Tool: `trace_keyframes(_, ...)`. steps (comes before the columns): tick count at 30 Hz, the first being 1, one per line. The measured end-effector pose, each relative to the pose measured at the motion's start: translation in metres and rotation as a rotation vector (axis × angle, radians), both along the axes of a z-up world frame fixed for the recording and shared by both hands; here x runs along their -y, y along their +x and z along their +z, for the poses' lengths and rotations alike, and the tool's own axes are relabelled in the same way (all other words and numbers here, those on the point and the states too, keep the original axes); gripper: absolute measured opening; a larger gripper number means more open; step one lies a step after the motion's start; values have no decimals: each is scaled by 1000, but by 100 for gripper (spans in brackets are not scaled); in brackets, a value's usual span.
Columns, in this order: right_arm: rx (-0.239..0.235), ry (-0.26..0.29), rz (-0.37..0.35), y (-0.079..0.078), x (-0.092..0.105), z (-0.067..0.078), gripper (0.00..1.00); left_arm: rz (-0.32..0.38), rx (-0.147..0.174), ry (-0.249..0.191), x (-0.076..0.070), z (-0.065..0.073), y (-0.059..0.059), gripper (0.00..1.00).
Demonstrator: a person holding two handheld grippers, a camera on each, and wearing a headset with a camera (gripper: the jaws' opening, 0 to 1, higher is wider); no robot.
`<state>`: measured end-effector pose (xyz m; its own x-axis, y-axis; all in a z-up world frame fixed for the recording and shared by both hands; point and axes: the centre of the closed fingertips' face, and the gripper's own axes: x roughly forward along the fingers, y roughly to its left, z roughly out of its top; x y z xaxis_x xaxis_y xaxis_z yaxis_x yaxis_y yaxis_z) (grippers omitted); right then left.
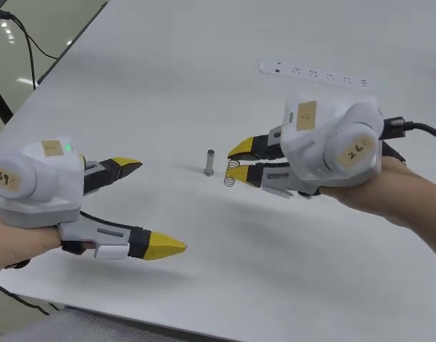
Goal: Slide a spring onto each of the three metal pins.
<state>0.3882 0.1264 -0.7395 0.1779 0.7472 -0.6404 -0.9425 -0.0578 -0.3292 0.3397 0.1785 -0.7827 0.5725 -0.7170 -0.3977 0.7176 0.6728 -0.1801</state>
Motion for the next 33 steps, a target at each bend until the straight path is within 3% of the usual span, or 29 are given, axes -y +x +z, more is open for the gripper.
trace_keyframes(7,2,36,-49,24,-12,9,8,8,-2,-5,1,0,-1,98)
trace_keyframes(15,9,41,-72,46,-19,7,8,14,-10,-6,2,-3,-4,98)
trace_keyframes(25,-24,71,-113,49,-24,6,8,16,-5,-8,2,-1,-3,98)
trace_keyframes(33,-37,55,-131,53,-26,-3,8,8,-10,0,4,-3,-6,97)
